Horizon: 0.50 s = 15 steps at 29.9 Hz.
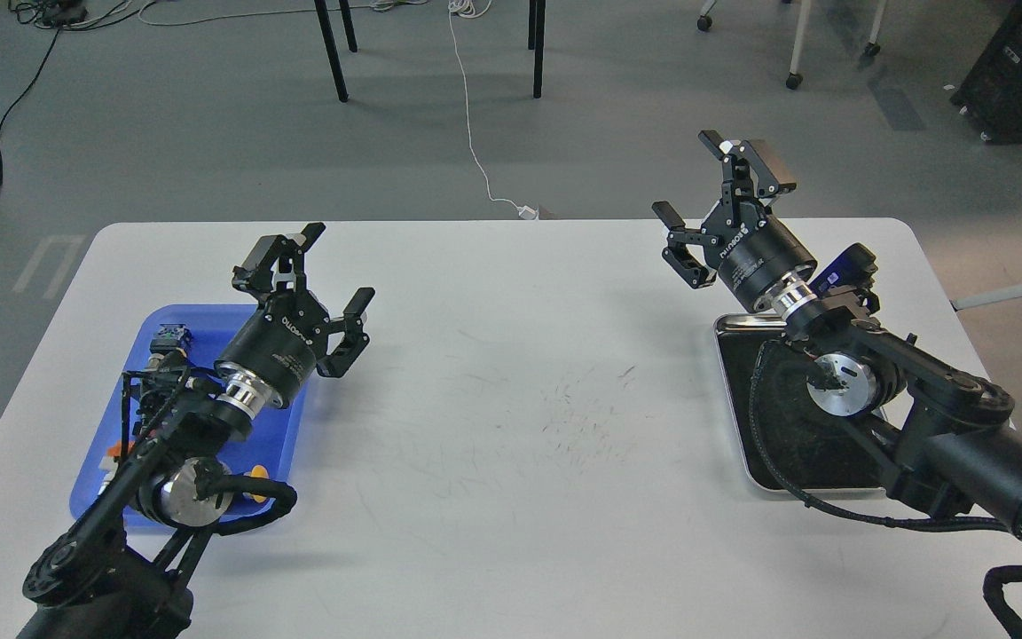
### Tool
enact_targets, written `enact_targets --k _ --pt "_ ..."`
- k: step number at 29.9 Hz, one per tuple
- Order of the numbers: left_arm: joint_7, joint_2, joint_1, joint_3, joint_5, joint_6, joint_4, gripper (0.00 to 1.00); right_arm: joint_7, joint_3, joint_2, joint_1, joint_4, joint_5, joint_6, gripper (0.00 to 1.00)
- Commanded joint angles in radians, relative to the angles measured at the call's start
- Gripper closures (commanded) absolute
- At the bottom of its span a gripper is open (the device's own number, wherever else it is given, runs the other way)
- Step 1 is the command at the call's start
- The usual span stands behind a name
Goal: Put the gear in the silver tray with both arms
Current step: 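Move the left gripper down over the blue parts tray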
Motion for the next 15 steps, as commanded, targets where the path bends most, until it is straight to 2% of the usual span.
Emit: enact_targets --k 1,6,11,15 --pt "-0.008 0.002 -0.011 0.012 0.004 -0.003 0.011 0.02 0.000 0.000 -0.001 -0.005 -0.031 0.001 0.000 0.01" --pt "-0.008 0.013 -0.038 0.054 -0.002 0.004 0.033 0.02 0.000 0.002 0.002 0.001 -0.057 0.007 -0.004 0.01" --pt "-0.009 0.045 -0.037 0.034 -0.006 0.043 0.034 0.02 0.000 -0.003 -0.001 -0.023 -0.045 0.006 0.000 0.01" --pt "0.003 0.093 -0.043 0.029 -0.051 0.041 0.033 0.02 0.000 -0.009 -0.027 -0.031 -0.052 0.003 0.000 0.01"
